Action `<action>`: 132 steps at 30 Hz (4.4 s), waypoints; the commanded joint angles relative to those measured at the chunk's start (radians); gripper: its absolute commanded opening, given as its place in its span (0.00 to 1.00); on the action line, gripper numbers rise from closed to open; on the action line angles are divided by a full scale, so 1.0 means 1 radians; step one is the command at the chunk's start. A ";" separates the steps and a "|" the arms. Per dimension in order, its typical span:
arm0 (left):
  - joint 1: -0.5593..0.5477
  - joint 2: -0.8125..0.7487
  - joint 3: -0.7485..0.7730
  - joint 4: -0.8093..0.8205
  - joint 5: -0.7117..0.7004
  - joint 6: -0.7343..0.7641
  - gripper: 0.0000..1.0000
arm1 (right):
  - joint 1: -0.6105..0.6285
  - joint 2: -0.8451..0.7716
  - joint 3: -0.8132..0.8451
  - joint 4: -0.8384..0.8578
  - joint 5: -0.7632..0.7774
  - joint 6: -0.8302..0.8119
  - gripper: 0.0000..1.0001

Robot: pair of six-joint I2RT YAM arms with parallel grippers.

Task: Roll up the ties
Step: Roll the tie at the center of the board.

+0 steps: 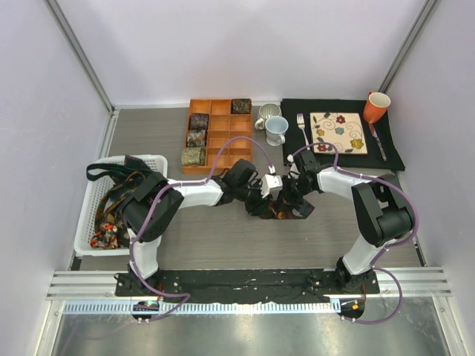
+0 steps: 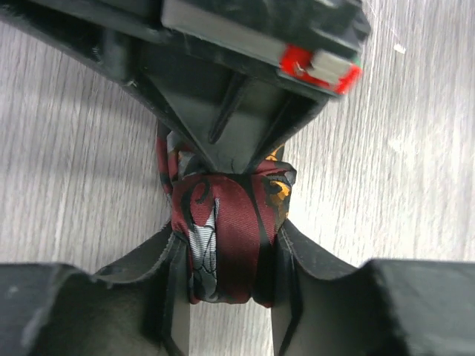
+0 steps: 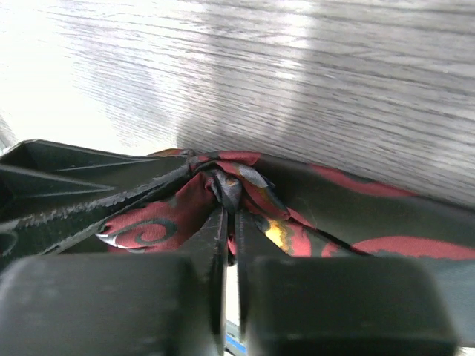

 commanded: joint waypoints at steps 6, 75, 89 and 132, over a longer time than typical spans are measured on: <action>-0.014 -0.054 -0.016 -0.359 -0.127 0.223 0.24 | -0.057 -0.135 0.039 -0.079 -0.082 0.029 0.44; 0.012 -0.202 -0.134 0.038 0.092 0.317 1.00 | 0.039 0.143 -0.027 -0.038 0.048 -0.096 0.01; 0.006 -0.127 -0.112 -0.023 0.037 0.298 0.44 | 0.041 0.112 -0.009 -0.044 0.025 -0.084 0.01; 0.008 -0.165 -0.137 -0.136 -0.066 0.257 0.58 | -0.001 0.046 -0.088 0.103 -0.133 0.026 0.01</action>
